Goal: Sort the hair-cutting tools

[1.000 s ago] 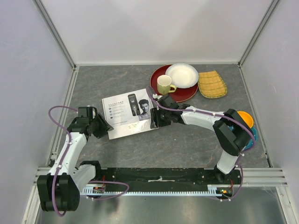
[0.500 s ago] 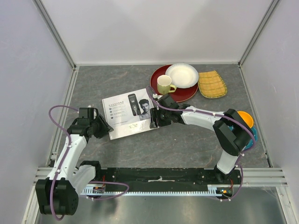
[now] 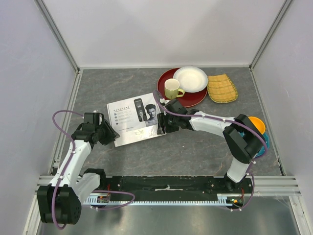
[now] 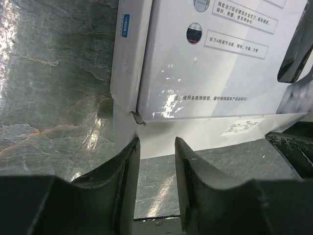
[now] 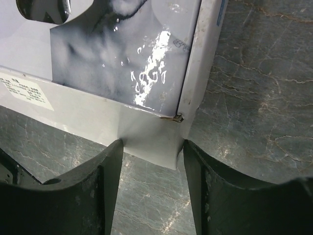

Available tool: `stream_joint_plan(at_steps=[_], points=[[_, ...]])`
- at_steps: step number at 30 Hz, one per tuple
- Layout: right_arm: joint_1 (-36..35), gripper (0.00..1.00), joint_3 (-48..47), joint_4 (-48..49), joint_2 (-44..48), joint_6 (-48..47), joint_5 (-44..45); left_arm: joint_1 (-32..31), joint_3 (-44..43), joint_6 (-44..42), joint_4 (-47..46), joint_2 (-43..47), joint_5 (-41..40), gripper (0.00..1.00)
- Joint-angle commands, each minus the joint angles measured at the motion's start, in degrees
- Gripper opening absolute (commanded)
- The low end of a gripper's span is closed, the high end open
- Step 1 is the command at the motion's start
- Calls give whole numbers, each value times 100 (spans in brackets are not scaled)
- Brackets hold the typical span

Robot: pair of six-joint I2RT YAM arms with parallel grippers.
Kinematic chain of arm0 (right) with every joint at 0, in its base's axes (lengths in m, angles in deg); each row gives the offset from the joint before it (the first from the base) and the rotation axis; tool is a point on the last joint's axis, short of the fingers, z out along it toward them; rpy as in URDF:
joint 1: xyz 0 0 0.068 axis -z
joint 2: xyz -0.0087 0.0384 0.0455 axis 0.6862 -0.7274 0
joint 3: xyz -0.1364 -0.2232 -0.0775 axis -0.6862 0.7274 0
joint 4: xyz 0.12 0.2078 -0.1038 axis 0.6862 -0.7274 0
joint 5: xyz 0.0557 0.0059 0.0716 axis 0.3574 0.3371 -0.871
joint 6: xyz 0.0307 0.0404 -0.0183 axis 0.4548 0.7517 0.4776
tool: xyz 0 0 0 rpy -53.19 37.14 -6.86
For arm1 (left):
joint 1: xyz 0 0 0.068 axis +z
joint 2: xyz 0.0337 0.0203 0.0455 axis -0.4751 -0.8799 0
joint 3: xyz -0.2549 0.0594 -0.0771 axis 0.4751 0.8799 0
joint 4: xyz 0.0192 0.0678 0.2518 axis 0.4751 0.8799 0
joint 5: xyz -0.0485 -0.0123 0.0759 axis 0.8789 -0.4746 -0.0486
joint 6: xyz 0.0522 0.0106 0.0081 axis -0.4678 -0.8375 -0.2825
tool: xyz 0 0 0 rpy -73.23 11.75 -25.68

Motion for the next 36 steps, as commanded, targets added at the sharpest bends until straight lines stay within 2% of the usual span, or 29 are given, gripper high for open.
stream_joint_plan(at_steps=[1,13,16,22,25,28,32,36], points=[[-41,59,-5,343,-39,3,11,-33,180,219,-370,-113,8,41],[-41,57,188,686,-48,99,380,-77,409,298,-678,-306,-282,37],[-59,60,144,590,320,116,546,-77,24,210,-520,-149,-212,37],[-410,65,153,396,1287,151,1608,-77,-899,114,-650,2,-308,39],[-726,64,276,719,1446,231,1856,-77,-1399,105,-791,-454,-335,40],[-911,59,443,1115,1350,345,1576,-77,-1822,131,-1169,-1166,-282,40],[-1192,49,565,1475,903,529,1408,-77,-2262,26,-1889,-2010,-168,40],[-1368,44,741,1880,542,810,1461,-68,-2553,-141,-2872,-2897,-325,40]])
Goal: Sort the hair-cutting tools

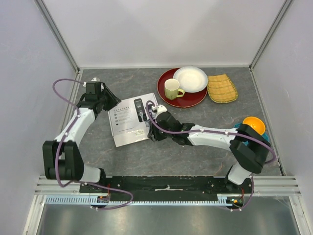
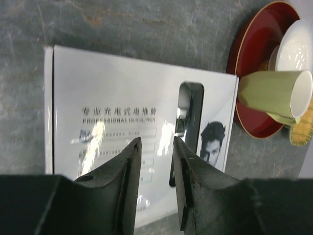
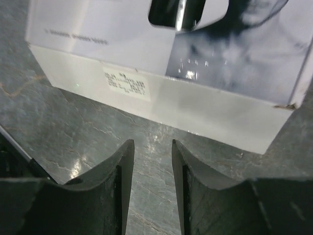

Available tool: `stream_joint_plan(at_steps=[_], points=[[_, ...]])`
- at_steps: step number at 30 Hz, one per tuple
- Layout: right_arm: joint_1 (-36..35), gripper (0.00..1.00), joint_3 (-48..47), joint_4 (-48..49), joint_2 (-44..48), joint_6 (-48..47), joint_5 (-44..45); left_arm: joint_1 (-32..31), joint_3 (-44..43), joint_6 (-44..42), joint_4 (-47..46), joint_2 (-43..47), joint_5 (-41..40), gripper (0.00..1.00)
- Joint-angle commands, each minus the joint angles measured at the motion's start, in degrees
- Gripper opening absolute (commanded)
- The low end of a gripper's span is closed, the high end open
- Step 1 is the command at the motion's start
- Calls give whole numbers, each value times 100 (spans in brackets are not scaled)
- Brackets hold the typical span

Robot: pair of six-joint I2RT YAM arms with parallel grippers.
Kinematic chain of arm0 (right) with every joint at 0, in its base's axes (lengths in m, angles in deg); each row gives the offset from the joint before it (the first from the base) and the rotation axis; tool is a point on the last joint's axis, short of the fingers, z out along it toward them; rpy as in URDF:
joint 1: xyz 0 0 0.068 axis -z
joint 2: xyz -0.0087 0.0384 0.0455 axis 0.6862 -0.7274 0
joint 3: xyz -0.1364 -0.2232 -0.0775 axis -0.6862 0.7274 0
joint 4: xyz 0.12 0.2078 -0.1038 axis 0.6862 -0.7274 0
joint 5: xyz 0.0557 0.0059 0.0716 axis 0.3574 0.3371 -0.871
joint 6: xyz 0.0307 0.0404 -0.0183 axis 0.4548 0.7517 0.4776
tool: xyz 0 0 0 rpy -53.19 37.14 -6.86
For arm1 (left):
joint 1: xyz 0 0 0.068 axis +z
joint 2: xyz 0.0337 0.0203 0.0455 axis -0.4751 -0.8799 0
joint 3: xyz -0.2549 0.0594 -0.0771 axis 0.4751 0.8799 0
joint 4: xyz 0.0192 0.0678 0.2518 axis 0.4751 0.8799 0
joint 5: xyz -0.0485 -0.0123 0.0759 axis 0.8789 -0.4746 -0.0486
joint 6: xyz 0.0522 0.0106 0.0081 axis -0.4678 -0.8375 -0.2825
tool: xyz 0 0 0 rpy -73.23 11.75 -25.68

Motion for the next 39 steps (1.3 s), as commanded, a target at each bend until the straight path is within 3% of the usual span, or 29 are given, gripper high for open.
stream_joint_plan(at_steps=[1,11,19,23,33,39], points=[[-147,43,245,773,-448,402,66,-20,-563,-288,-1240,-937,-160,40],[-155,41,150,1249,-1179,789,198,-20,-2278,-481,-1109,-3161,50,41],[-129,41,-325,1222,-1671,798,330,-20,-2771,-841,-477,-3849,534,41],[-59,41,-404,1170,-1724,798,365,-20,-3113,-991,662,-4139,1025,37],[371,42,-45,1196,-1444,991,67,-20,-1858,-772,597,-3517,1448,31],[583,44,333,1416,-1075,1035,-214,-38,-418,-281,17,-2340,1756,31]])
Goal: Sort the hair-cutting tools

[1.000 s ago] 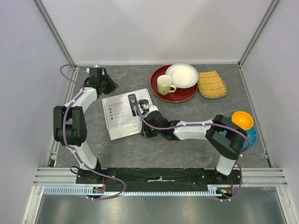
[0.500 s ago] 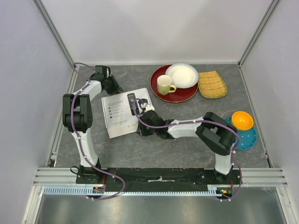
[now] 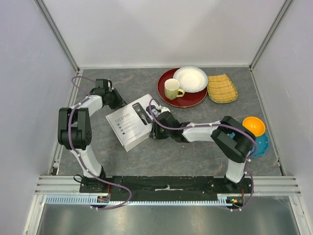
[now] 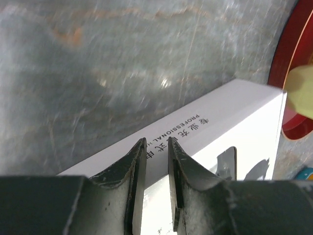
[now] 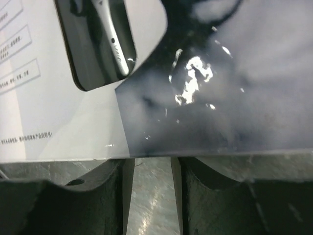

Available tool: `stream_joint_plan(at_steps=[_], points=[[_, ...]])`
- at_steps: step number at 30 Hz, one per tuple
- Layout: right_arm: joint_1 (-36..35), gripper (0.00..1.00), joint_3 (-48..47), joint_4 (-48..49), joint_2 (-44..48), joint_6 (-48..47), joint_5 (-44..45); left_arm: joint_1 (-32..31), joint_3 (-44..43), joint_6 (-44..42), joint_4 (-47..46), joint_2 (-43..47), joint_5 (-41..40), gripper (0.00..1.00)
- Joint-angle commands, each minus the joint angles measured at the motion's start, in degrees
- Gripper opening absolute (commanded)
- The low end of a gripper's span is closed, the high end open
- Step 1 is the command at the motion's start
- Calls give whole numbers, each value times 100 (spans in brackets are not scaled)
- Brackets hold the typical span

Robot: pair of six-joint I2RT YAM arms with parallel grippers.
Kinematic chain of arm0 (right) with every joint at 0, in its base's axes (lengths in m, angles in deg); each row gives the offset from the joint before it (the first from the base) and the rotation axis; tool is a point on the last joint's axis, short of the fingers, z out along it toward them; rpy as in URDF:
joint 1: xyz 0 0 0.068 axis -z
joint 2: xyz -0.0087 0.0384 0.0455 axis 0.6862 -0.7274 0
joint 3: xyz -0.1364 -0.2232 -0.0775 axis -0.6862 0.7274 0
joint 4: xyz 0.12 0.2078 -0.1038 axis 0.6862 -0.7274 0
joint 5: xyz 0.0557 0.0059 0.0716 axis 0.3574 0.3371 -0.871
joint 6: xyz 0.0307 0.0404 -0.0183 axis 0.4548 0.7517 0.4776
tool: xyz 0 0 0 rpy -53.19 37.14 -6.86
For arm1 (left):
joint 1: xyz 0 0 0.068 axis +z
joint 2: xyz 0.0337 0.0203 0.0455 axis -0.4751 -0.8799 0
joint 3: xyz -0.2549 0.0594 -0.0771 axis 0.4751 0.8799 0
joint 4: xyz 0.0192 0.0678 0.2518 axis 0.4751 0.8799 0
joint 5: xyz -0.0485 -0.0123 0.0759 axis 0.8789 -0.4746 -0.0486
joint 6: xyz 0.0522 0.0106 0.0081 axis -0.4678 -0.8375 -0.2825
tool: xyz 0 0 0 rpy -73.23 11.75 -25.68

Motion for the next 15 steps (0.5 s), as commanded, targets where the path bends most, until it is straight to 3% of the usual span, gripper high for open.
stream_joint_plan(at_steps=[1,7,15], points=[[215,45,253,443,355,82,2,-138,1153,494,188,857,746,31],[408,47,508,443,742,-40,-60,-305,2541,881,-289,1859,896,31],[909,46,657,-101,1199,12,-113,-437,3264,725,-62,2993,844,32]])
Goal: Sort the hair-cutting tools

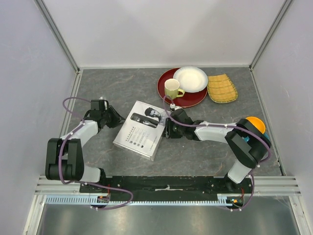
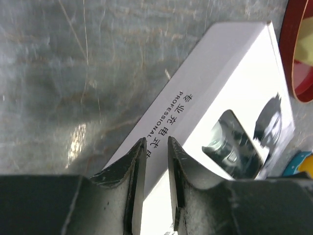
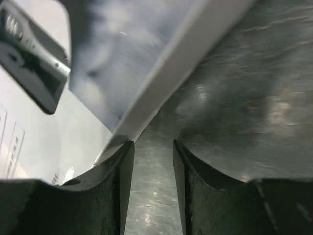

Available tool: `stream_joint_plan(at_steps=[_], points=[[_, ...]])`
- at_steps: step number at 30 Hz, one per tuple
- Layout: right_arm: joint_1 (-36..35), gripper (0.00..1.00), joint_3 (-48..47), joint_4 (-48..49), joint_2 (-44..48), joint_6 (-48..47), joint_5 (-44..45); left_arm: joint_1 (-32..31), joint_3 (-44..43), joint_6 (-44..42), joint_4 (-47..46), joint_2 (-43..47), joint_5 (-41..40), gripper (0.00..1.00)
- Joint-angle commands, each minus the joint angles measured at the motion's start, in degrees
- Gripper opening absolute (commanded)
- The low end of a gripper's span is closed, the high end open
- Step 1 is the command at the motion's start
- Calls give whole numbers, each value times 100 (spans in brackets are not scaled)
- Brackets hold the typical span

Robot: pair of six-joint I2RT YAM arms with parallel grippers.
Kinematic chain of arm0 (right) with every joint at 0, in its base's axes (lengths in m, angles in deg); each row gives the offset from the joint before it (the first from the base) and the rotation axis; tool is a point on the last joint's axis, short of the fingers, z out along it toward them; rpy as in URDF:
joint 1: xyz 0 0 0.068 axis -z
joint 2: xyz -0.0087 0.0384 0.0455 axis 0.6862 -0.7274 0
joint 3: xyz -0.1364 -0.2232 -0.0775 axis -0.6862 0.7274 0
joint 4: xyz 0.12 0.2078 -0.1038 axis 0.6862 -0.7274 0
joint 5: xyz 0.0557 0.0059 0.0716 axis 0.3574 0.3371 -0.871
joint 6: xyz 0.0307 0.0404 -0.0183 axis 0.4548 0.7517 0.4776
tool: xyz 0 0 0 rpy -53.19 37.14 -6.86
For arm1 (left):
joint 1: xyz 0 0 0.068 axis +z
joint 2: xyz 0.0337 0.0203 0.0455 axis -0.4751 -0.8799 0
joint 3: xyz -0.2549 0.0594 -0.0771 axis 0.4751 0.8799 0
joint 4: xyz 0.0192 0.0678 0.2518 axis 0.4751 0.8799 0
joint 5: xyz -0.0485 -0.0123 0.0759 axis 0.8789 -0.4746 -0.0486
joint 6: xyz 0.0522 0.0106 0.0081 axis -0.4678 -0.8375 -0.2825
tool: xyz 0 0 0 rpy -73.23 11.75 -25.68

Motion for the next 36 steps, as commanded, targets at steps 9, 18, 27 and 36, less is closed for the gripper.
stream_joint_plan(at_steps=[9,18,27,36], points=[[1378,47,413,20,1006,240,577,-415,340,-147,1288,991,597,33],[1897,47,-298,204,103,-322,-63,-415,208,-183,1235,753,508,33],[1846,41,-1133,1039,-1251,2,-1004,-424,226,-358,1086,491,929,33],[1555,39,-1134,1286,-1507,134,-953,-459,261,-350,988,524,931,33]])
